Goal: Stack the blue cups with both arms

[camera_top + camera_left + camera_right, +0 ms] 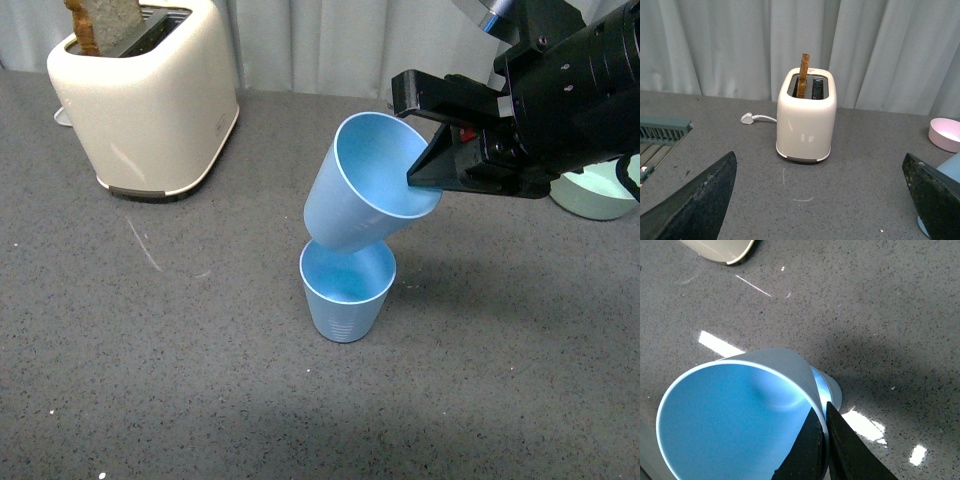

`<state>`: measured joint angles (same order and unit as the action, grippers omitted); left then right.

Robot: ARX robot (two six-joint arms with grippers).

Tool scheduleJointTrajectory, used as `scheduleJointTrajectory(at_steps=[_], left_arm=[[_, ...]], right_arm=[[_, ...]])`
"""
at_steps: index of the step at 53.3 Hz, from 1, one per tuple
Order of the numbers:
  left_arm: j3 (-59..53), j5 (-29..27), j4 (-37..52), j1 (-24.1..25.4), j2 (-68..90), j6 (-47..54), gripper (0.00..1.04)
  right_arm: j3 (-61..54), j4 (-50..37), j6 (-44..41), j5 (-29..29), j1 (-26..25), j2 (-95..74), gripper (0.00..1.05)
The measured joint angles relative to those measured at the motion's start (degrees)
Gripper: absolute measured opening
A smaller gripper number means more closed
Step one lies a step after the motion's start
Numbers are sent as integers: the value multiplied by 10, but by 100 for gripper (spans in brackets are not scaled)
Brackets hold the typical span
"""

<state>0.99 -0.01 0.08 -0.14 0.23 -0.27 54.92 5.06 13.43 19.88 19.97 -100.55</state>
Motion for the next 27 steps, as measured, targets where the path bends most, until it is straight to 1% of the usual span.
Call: scheduleJointTrajectory(at_steps=[20, 22, 23, 25, 27], left_arm=[[0, 0, 0, 0, 0, 0, 98], [0, 0, 0, 0, 0, 0, 98], [0, 0, 0, 0, 0, 0, 98], [0, 0, 0, 0, 0, 0, 98], [0, 0, 0, 0, 0, 0, 98]], right_arm=[[-6, -2, 5, 2, 7, -13, 1], [-6, -1, 4, 0, 7, -13, 5], [-6, 0, 4, -1, 7, -13, 10], [-6, 0, 3, -1, 7, -13, 17], [-6, 1, 4, -1, 7, -13, 23]])
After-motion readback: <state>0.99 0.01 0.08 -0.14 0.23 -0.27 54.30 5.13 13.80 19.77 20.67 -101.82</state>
